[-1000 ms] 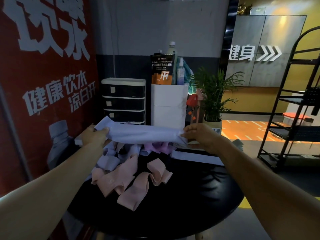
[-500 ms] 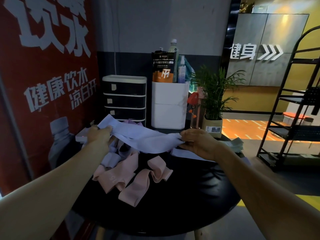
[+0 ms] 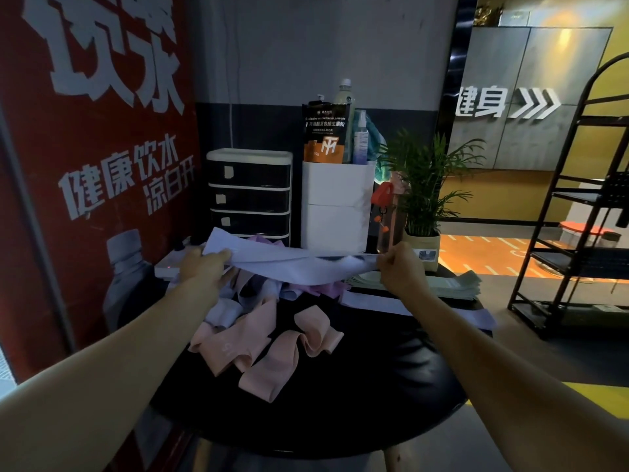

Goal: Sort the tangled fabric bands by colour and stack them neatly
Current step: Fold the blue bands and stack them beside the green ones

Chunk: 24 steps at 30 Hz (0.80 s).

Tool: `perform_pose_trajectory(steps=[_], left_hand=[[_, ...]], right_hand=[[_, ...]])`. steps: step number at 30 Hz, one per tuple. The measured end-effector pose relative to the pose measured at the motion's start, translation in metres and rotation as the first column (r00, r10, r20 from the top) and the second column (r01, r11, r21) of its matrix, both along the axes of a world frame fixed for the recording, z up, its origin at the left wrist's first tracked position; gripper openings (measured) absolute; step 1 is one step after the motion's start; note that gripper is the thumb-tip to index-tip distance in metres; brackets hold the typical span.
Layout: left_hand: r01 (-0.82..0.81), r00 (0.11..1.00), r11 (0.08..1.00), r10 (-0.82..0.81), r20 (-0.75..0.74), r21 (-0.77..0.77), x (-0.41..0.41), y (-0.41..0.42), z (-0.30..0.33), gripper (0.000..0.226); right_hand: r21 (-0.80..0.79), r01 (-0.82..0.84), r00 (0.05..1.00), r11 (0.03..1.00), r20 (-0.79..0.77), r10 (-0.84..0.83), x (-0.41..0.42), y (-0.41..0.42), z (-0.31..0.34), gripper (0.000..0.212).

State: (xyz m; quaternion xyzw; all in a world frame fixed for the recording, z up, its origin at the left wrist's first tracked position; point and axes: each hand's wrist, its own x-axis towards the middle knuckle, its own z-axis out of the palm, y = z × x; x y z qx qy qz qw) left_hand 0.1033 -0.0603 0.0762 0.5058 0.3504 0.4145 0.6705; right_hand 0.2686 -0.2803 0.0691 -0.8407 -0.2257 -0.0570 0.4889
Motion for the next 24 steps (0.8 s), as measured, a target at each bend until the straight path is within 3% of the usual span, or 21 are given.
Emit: perform_pose_trajectory(steps=[5, 7, 10, 17, 21, 24], left_hand=[[0.021, 0.999, 1.000, -0.021, -0.034, 0.008, 0.004, -0.005, -0.002, 0.035], [0.036, 0.998, 0.999, -0.036, -0.044, -0.003, 0.005, -0.004, -0.005, 0.036], [0.035, 0.998, 0.999, -0.036, -0.057, -0.021, 0.007, -0.003, -0.009, 0.037], [0.050, 0.997, 0.998, -0.048, -0.067, 0.026, 0.008, 0.001, -0.013, 0.040], [0.039, 0.993, 0.998, -0.034, -0.115, 0.039, 0.010, 0.006, -0.016, 0.042], [0.068, 0.974, 0.994, -0.047, -0.220, 0.090, 0.012, 0.011, -0.017, 0.037]], right_hand=[[-0.134, 0.120, 0.972, 0.984, 0.218, -0.089, -0.007, -0.010, -0.007, 0.010], [-0.117, 0.138, 0.983, 0.984, 0.134, -0.122, -0.004, -0.009, -0.005, 0.012], [0.074, 0.082, 0.985, 0.994, -0.158, -0.070, 0.000, -0.005, 0.002, 0.017], [0.146, 0.045, 0.977, 0.988, -0.213, -0.013, -0.003, -0.010, 0.000, 0.025], [0.069, 0.035, 0.996, 0.997, -0.088, -0.029, 0.000, -0.015, -0.007, 0.008], [-0.035, 0.078, 0.991, 0.996, 0.109, -0.073, 0.001, -0.018, -0.008, 0.017]])
